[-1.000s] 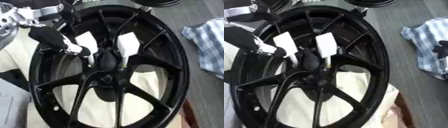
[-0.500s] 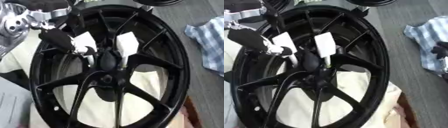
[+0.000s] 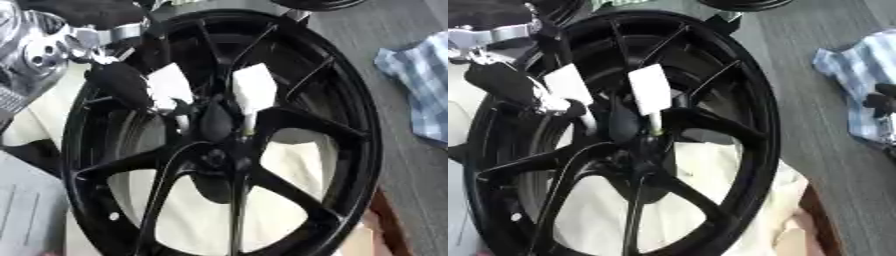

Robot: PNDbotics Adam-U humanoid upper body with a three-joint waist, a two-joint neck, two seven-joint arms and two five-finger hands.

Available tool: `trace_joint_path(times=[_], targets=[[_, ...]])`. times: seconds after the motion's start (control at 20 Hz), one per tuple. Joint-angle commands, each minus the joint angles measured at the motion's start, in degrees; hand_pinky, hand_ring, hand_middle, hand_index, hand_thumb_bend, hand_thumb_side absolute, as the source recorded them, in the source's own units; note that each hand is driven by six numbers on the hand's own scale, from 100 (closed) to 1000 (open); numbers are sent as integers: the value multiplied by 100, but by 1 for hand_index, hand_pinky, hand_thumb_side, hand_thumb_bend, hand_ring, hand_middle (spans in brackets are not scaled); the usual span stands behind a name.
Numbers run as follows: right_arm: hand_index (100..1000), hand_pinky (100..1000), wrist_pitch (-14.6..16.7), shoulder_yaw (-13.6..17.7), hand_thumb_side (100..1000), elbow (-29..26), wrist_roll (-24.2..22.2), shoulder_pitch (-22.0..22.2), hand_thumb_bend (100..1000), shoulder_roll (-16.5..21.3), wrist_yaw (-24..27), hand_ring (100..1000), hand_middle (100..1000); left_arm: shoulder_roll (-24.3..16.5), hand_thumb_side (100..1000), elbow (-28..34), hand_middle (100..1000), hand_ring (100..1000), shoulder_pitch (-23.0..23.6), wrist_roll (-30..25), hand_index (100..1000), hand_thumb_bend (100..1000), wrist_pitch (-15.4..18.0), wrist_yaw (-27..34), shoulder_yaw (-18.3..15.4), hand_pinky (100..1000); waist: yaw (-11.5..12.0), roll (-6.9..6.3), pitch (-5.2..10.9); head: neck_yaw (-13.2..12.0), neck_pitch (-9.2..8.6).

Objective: Pull the pin out of the wheel hub.

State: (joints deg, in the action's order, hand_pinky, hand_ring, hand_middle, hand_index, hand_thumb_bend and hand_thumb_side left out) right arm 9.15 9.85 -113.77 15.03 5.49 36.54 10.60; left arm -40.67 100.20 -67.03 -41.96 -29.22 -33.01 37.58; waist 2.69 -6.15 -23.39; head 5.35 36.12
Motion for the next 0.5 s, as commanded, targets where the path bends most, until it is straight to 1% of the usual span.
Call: trace_joint_path(times=[0.05,0.1,0.3,0.5], targets=[[787,981,-30,37,589,-82,13,-32,100,144,-6,829,611,-61,475,11,507,706,-114,-1001,686,573,-948,-53,-32,822,26,24,138,-29,-29],[787,981,-31,38,589,-82,16,-35,100,147,-3,830,611,-58,464,7,499,701,-117,-1001,678,559,-945,-54,-28,818,35,22,138,-32,-28],[787,981,-30,35,590,-82,14,-54,100,160,7,829,611,-28,472,-1,491,691,-129,-1001,671,564,-936,-40,-10,811,49,16,135,-52,-27],[787,981,-54,22,594,-82,-3,-71,100,157,9,829,611,27,477,-17,502,697,-155,-1001,686,560,-919,40,18,814,36,15,124,-88,-40]])
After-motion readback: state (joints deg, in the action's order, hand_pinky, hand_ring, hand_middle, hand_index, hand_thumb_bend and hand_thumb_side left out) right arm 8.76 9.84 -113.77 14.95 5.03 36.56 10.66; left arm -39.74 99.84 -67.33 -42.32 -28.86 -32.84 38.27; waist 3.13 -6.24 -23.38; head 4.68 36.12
